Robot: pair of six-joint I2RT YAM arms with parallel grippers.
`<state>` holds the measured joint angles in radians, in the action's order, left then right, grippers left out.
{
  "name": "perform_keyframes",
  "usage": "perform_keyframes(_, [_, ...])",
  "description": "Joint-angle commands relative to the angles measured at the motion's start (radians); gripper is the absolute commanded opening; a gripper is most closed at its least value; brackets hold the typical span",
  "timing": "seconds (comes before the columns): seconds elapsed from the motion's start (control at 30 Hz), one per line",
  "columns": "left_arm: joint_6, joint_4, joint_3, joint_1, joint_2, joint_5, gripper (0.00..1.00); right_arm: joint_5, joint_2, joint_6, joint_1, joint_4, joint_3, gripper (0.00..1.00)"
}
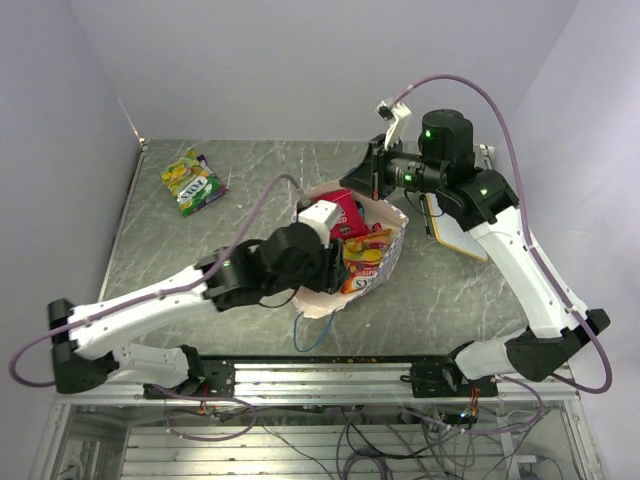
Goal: Take the snacks out of the paper bag
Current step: Take out the snack from the paper bag.
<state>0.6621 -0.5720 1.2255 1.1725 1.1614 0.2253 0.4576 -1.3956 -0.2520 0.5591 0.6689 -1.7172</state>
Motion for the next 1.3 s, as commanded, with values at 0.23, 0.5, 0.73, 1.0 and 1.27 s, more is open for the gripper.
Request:
perform_keyframes(0.23, [-0.230, -0.105, 0.154, -0.035, 0.272, 0.257, 0.70, -0.162, 0.022, 0.059, 0.198, 0.045, -0.094, 0.00])
perform_keyframes(0.5, [-0.220, -0.068, 0.045, -0.068, 0.148, 0.365, 0.77, -0.274, 0.043, 0.060, 0.226, 0.037, -0.063, 0.00])
perform_keyframes(0.73, [-0.187, 0.156, -0.096, -0.250, 0.072, 0.174, 0.78, -0.295, 0.021, 0.063, 0.225, 0.064, -0.124, 0.00])
perform_keyframes(1.0, [-0.256, 0.117, 0.033, -0.279, 0.193, 0.129, 0.79, -0.275, -0.017, 0.040, 0.186, 0.090, -0.192, 0.00])
perform_keyframes(1.27, [-0.273, 0.061, 0.050, -0.293, 0.206, 0.223, 0.80, -0.222, 0.018, 0.010, 0.132, 0.039, -0.140, 0.00])
